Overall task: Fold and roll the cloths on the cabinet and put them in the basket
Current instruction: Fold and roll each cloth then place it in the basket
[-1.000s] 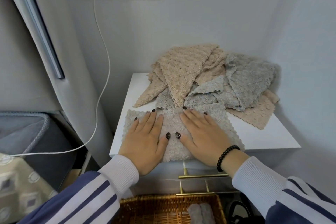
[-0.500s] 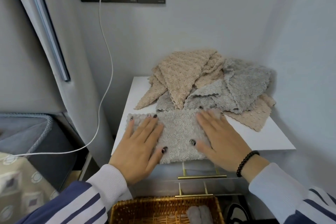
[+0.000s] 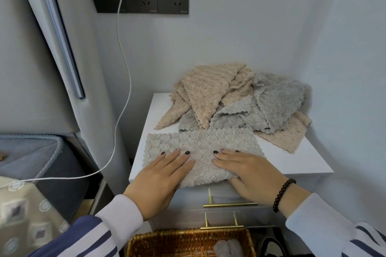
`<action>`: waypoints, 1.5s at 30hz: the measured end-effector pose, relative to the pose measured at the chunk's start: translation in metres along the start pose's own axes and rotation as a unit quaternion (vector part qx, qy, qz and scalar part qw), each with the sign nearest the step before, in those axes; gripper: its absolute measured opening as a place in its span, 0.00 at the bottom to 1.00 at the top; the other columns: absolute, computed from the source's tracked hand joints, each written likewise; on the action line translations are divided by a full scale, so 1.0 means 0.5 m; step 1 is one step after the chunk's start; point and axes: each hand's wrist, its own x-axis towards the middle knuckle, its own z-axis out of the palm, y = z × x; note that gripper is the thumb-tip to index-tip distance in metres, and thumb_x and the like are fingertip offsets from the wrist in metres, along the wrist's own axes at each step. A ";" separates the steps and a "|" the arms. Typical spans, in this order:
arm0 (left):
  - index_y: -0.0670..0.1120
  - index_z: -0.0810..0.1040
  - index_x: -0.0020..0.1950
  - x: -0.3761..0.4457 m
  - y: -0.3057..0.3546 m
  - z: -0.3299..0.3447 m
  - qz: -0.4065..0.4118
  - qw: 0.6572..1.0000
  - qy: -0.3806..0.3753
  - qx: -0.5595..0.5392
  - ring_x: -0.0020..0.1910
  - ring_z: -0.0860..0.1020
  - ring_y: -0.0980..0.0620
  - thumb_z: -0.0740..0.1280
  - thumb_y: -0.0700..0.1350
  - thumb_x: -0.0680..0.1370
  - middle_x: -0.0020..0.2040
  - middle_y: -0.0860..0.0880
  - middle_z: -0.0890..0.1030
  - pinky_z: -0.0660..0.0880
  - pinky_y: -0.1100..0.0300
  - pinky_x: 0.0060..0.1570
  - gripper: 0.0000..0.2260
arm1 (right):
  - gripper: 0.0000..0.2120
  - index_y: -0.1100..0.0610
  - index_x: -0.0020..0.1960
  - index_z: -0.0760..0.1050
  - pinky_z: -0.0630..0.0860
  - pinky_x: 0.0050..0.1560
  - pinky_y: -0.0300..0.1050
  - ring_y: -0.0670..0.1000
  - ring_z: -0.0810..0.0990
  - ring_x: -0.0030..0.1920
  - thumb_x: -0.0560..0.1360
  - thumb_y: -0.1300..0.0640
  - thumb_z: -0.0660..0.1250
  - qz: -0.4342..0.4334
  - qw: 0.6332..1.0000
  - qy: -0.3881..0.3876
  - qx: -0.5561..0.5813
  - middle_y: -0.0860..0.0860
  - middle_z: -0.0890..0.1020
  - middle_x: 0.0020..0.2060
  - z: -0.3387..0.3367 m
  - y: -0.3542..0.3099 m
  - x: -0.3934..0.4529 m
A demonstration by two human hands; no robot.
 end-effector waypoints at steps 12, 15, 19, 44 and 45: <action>0.58 0.78 0.50 0.027 -0.034 -0.091 -0.227 0.887 0.111 -0.387 0.41 0.80 0.55 0.67 0.51 0.69 0.42 0.56 0.83 0.77 0.61 0.43 0.10 | 0.13 0.42 0.42 0.77 0.74 0.35 0.30 0.43 0.78 0.33 0.72 0.61 0.70 0.170 0.957 0.134 0.193 0.40 0.83 0.36 -0.120 0.038 -0.009; 0.55 0.81 0.44 0.046 -0.039 -0.114 -0.273 0.828 0.180 -0.456 0.37 0.78 0.56 0.71 0.44 0.70 0.39 0.52 0.82 0.75 0.65 0.39 0.06 | 0.10 0.45 0.41 0.80 0.73 0.43 0.24 0.31 0.78 0.41 0.71 0.61 0.72 0.197 0.937 0.153 0.243 0.38 0.82 0.39 -0.162 0.052 -0.021; 0.49 0.84 0.45 0.066 -0.034 -0.149 -0.314 0.718 0.235 -0.576 0.43 0.82 0.52 0.70 0.46 0.70 0.42 0.49 0.85 0.80 0.59 0.43 0.06 | 0.05 0.47 0.39 0.82 0.72 0.27 0.37 0.45 0.73 0.25 0.70 0.57 0.75 0.231 0.872 0.255 0.349 0.45 0.80 0.29 -0.203 0.066 -0.031; 0.40 0.71 0.67 0.127 -0.021 -0.046 -0.281 0.952 0.096 -0.075 0.59 0.75 0.40 0.58 0.46 0.79 0.62 0.41 0.76 0.74 0.47 0.57 0.18 | 0.16 0.61 0.61 0.75 0.69 0.66 0.53 0.56 0.75 0.62 0.74 0.66 0.65 0.181 0.949 0.259 -0.013 0.55 0.78 0.59 0.002 0.042 0.065; 0.39 0.70 0.69 0.125 -0.006 -0.039 -0.235 0.964 0.084 -0.090 0.63 0.74 0.40 0.56 0.47 0.78 0.65 0.40 0.75 0.70 0.48 0.63 0.21 | 0.16 0.62 0.60 0.76 0.68 0.67 0.52 0.56 0.75 0.63 0.73 0.67 0.65 0.137 0.963 0.232 -0.013 0.56 0.79 0.59 0.012 0.022 0.069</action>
